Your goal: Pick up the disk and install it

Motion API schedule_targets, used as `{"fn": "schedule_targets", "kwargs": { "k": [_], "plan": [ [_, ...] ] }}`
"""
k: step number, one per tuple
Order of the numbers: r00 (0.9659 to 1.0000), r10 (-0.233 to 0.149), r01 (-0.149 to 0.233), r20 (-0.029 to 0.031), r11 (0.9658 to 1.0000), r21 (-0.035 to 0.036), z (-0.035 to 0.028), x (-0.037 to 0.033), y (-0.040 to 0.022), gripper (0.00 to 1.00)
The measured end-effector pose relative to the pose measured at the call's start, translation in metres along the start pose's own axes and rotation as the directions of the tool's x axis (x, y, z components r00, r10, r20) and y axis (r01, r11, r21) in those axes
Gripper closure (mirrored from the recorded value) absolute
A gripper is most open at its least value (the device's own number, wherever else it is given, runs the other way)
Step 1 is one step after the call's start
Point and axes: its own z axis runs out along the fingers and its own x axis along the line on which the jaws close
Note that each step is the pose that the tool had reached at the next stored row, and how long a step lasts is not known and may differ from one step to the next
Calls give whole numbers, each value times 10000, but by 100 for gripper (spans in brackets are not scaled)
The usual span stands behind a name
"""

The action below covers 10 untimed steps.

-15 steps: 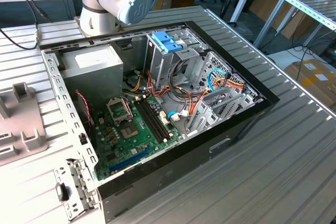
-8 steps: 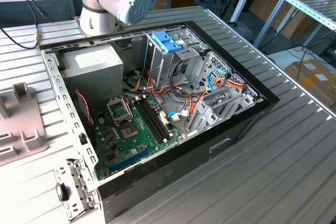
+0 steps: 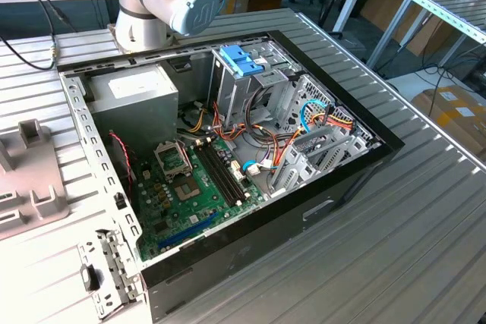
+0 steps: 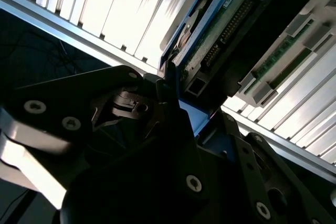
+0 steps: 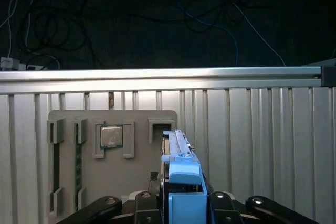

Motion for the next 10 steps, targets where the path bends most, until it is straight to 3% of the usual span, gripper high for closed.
{"fn": "schedule_targets", "kwargs": {
  "k": [10],
  "plan": [
    [10000,-1,1,59,10000,-1,-76,-5,2,63]
  ]
}}
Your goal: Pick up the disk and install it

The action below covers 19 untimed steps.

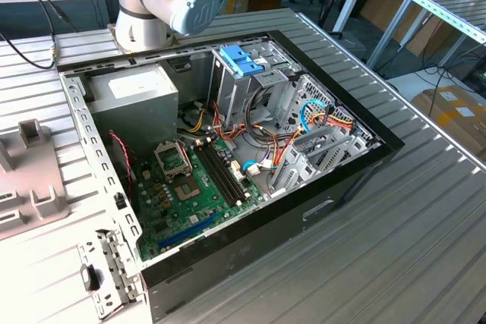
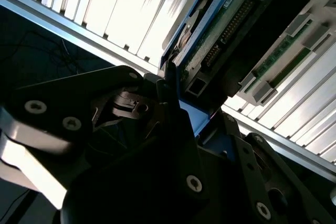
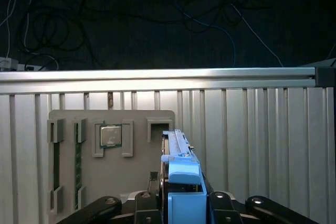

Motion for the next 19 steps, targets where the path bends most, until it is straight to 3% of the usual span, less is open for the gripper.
{"fn": "schedule_targets", "kwargs": {
  "k": [19],
  "plan": [
    [9999,-3,3,164,10000,-5,-190,-15,4,63]
  ]
}}
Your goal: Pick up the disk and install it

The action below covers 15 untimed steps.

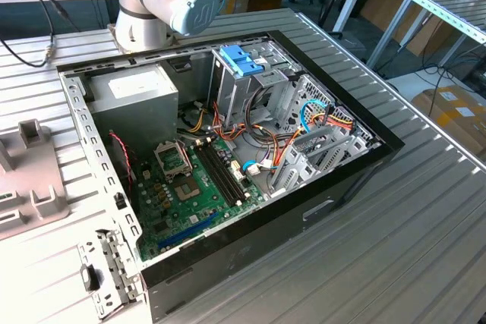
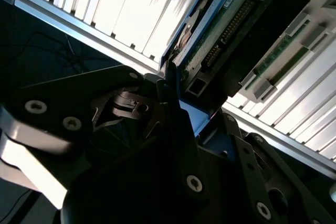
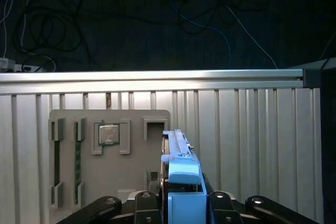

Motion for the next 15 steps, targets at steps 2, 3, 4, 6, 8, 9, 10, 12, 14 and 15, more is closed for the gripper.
{"fn": "schedule_targets", "kwargs": {
  "k": [2,3,4,6,8,9,10,12,14,15],
  "plan": [
    [10000,0,0,20,10000,-1,-29,-3,1,63],
    [10000,-1,1,30,10000,-2,-42,-4,1,63],
    [10000,-1,1,38,10000,-1,-52,-5,1,63],
    [10000,-1,1,56,10000,-2,-81,-8,2,63],
    [10000,-1,1,72,10000,-2,-105,-10,2,63],
    [10000,-1,1,77,10000,-3,-115,-11,2,63],
    [10000,-2,2,83,10000,-3,-125,-12,3,63],
    [10000,-2,2,94,10000,-3,-143,-13,3,63],
    [9999,-2,2,108,10000,-3,-165,-15,4,63],
    [9999,-1,2,113,10000,-4,-172,-16,4,63]
  ]
}}
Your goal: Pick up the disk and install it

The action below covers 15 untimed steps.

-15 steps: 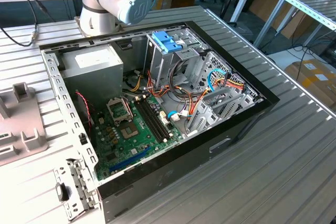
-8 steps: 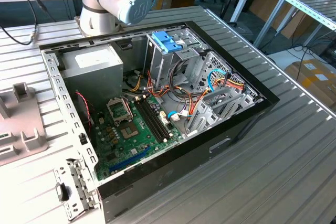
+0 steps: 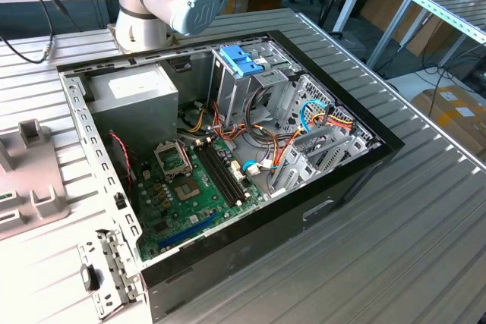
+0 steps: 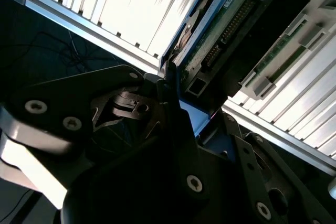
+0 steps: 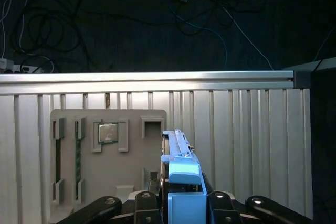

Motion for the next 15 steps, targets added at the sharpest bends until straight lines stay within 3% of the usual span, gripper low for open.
{"fn": "schedule_targets", "kwargs": {
  "k": [12,15],
  "plan": [
    [10000,-2,2,52,10000,-1,-113,-11,2,63],
    [9999,2,-2,-121,10000,4,-120,-12,2,63]
  ]
}}
